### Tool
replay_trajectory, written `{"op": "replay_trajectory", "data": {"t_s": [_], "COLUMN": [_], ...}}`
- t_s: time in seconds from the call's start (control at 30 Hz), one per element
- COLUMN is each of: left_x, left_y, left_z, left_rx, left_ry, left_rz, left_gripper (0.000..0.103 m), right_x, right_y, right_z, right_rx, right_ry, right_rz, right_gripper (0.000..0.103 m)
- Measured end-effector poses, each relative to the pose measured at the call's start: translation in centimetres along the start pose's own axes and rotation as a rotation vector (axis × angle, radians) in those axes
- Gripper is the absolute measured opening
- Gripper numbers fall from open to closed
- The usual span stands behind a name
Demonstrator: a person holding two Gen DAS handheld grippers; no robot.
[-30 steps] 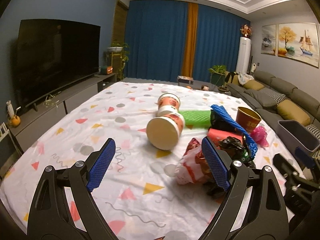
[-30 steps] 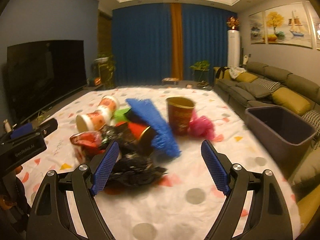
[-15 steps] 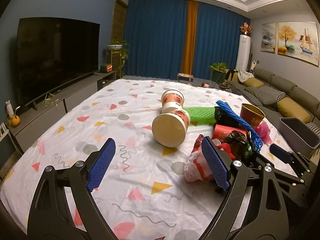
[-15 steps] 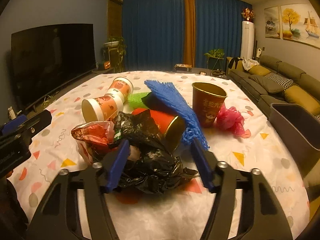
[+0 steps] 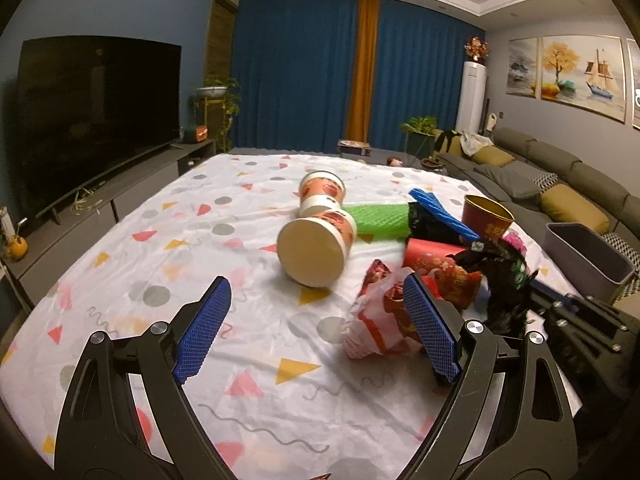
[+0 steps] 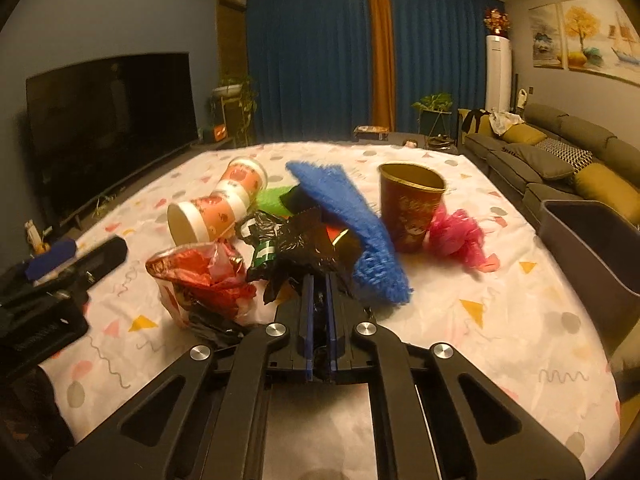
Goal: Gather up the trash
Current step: 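Grasp the black plastic bag with the right gripper while the left gripper grasps the white-red wrapper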
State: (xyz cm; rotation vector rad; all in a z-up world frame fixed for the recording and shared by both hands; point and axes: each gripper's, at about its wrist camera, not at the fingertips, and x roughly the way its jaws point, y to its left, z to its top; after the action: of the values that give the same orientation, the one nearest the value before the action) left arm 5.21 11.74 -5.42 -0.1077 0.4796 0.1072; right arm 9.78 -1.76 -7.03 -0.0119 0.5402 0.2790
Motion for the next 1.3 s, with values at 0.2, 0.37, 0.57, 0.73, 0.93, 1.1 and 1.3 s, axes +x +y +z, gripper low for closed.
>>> {"op": "replay_trajectory", "data": {"t_s": [0.2, 0.37, 0.57, 0.73, 0.93, 1.1, 1.3], "left_x": [1.1, 2.6, 4.1, 4.6, 4.6, 4.6, 5.1], "left_y": [-1.7, -2.4, -3.1, -3.2, -3.3, -2.5, -2.0], "left_z": [-0.1, -0.2, -0.3, -0.3, -0.5, -0.4, -0.4], "left_rx": [0.029, 0.024, 0.033, 0.033, 0.043, 0.015, -0.004], "left_ry": [0.027, 0.072, 0.115, 0.130, 0.139, 0.143, 0.167], "left_rz": [-0.044, -0.081, -0.113, -0.155, -0.180, -0.172, -0.198], "left_gripper": [0.086, 0.086, 0.071, 0.045, 0.041, 0.059, 0.063], "right_x": [-2.2, -2.8, -2.6, -2.1, -0.8, 0.2, 1.2], "right_y": [-1.6, -2.6, -2.8, -2.5, -1.5, -0.9, -0.6], "right_z": [0.6, 0.2, -0.7, -0.8, -1.2, -1.3, -1.5], "right_rx": [0.033, 0.048, 0.058, 0.060, 0.044, 0.037, 0.034], "right_ry": [-0.052, -0.041, -0.015, 0.007, 0.055, 0.085, 0.122], "right_rz": [-0.019, -0.021, -0.010, 0.007, 0.034, 0.041, 0.052], "right_gripper": [0.002, 0.002, 0.029, 0.045, 0.051, 0.053, 0.053]}}
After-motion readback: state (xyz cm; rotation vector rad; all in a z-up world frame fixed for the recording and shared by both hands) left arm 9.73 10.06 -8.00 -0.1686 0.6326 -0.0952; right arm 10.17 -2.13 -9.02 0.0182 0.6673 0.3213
